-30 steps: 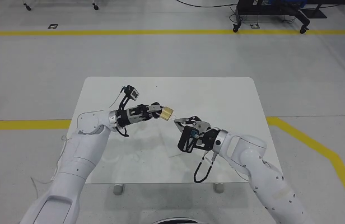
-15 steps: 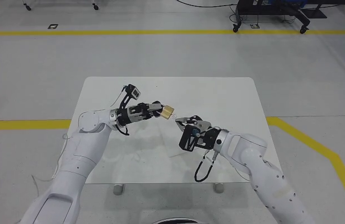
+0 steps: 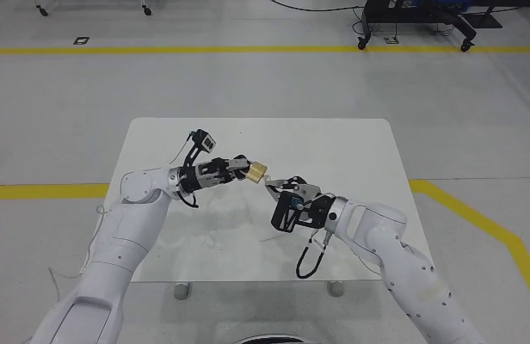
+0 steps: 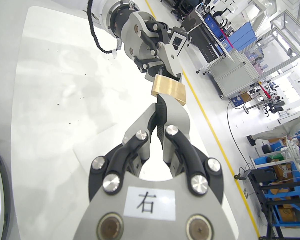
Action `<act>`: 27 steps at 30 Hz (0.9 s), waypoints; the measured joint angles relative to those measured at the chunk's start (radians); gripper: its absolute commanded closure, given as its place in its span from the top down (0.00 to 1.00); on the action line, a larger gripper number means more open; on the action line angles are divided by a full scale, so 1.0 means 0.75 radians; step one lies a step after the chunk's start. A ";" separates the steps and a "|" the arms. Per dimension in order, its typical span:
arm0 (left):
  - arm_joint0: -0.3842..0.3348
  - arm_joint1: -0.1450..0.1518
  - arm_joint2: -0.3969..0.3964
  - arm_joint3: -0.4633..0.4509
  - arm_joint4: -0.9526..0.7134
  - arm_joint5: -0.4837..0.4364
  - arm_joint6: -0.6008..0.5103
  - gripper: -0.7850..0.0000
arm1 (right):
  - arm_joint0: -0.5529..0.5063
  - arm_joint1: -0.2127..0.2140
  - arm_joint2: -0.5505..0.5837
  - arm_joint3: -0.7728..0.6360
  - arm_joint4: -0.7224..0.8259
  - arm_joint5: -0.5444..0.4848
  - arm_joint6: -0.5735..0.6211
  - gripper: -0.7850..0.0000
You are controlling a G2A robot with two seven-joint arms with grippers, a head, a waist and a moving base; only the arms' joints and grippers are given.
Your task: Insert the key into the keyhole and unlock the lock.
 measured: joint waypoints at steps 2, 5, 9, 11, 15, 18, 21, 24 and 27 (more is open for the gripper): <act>0.002 0.001 -0.004 -0.001 0.008 -0.010 0.019 0.00 | -0.019 0.004 0.016 -0.013 -0.007 0.012 -0.012 0.15; 0.005 0.002 -0.007 -0.005 0.020 -0.015 0.042 0.00 | -0.052 0.009 0.034 -0.036 -0.040 0.047 -0.020 0.34; 0.007 0.003 -0.002 -0.015 0.049 -0.015 0.056 0.00 | -0.071 0.015 0.040 -0.046 -0.072 0.051 -0.030 0.35; 0.009 0.003 0.003 -0.021 0.060 -0.015 0.058 0.00 | -0.063 0.016 0.039 -0.037 -0.072 0.041 -0.030 0.32; 0.011 0.002 0.008 -0.027 0.069 -0.015 0.066 0.00 | -0.039 0.015 0.027 -0.018 -0.072 0.030 -0.024 0.27; 0.014 0.002 0.009 -0.030 0.067 -0.014 0.068 0.00 | -0.025 0.015 0.017 -0.007 -0.073 0.028 -0.013 0.28; 0.015 0.002 0.014 -0.034 0.071 -0.014 0.062 0.00 | -0.011 0.014 0.007 0.002 -0.074 0.033 0.003 0.31; 0.014 0.002 0.018 -0.035 0.078 -0.015 0.060 0.00 | 0.003 0.013 -0.002 0.009 -0.076 0.039 0.017 0.31; 0.012 0.002 0.018 -0.037 0.080 -0.013 0.060 0.00 | 0.014 0.011 -0.011 0.015 -0.073 0.042 0.027 0.24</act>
